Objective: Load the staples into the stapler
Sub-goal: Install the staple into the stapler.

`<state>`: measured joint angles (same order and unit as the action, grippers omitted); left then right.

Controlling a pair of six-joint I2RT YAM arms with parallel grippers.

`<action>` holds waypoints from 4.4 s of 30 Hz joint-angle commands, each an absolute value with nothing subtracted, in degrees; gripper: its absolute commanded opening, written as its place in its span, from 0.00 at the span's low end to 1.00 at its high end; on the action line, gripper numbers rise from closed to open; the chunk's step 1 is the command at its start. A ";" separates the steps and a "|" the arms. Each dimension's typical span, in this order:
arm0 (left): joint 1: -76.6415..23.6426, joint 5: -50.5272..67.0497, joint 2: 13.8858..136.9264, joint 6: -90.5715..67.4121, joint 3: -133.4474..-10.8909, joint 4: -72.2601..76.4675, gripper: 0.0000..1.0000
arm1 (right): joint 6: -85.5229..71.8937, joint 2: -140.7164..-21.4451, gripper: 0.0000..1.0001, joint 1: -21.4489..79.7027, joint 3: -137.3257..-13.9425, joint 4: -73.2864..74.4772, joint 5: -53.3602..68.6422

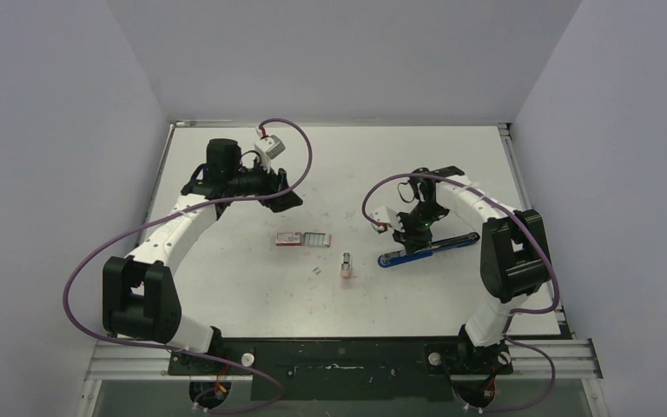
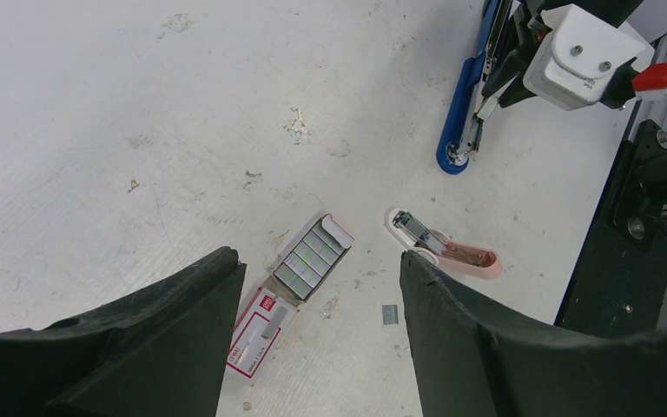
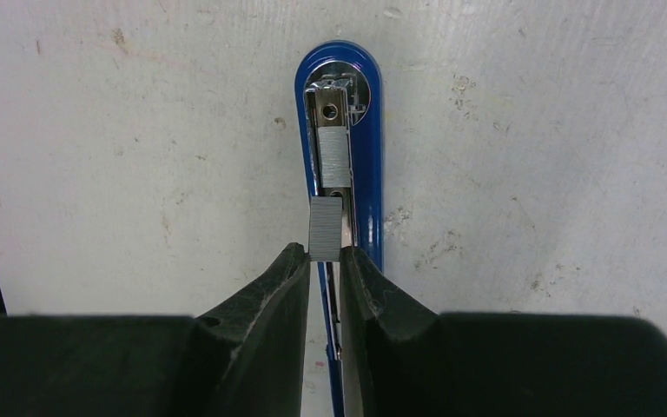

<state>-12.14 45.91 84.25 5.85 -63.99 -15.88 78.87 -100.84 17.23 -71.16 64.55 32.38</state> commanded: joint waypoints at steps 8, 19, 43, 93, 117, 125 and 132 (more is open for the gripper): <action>-11.66 47.55 84.28 7.11 -64.10 -13.80 0.64 | 81.17 -100.10 0.08 15.74 -76.53 67.97 35.10; -11.69 47.55 84.09 7.16 -64.06 -13.89 0.64 | 81.14 -100.99 0.08 16.05 -75.47 66.77 34.62; -11.69 47.66 84.20 7.36 -63.62 -13.71 0.64 | 79.54 -100.07 0.08 17.65 -71.76 63.37 33.08; -11.60 47.76 84.38 7.26 -63.46 -13.62 0.64 | 77.57 -100.37 0.08 17.64 -68.33 59.46 30.84; -11.60 47.86 84.38 7.00 -63.91 -13.71 0.64 | 77.58 -100.24 0.28 16.94 -68.14 59.36 28.94; -11.60 47.84 84.37 7.24 -63.84 -13.72 0.64 | 77.28 -99.76 0.31 16.85 -67.68 59.11 28.99; -11.60 47.73 84.78 7.68 -64.36 -13.97 0.64 | 77.29 -98.84 0.32 14.99 -69.56 61.05 31.27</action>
<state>-11.90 46.57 84.31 6.57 -63.24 -15.68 77.28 -100.84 16.45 -67.75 59.64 29.43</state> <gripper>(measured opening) 0.639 0.314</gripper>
